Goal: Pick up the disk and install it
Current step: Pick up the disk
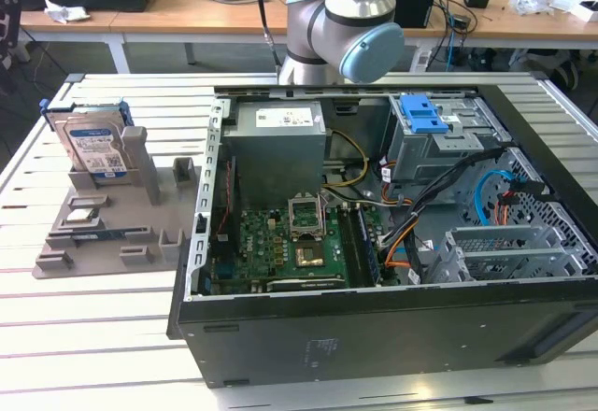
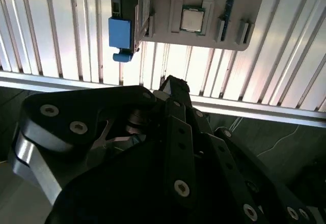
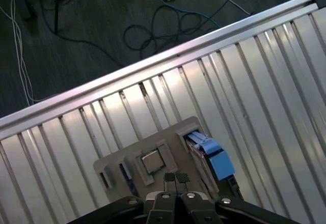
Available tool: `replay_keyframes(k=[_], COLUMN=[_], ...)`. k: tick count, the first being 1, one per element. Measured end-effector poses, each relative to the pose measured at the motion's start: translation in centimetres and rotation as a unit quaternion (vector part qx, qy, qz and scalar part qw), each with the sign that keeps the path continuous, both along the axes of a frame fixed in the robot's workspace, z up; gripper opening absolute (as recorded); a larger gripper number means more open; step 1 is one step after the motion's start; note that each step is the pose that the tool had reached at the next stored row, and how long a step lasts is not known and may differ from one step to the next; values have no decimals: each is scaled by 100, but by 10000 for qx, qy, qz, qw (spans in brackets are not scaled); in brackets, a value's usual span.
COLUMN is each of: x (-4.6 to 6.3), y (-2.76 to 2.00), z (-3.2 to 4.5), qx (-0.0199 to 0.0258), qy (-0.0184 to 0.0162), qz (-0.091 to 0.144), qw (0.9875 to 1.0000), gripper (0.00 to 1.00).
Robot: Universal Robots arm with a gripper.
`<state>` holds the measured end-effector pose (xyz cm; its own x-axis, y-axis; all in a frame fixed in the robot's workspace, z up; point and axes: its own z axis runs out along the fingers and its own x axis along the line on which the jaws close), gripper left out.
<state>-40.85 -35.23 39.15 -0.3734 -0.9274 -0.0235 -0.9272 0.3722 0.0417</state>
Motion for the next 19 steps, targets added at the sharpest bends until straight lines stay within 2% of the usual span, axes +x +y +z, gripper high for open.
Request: replay_keyframes(k=[4,7,11,14,16,19], x=[0,0,0,0,0,0], y=[0,0,0,0,0,0], z=[0,0,0,0,0,0], qx=[0,0,0,0,0,0], qy=[0,0,0,0,0,0], qz=[220,420,793,939,1079,1315], qw=[9998,9991,9969,9956,9942,9913], gripper=[11,11,11,11,11,11])
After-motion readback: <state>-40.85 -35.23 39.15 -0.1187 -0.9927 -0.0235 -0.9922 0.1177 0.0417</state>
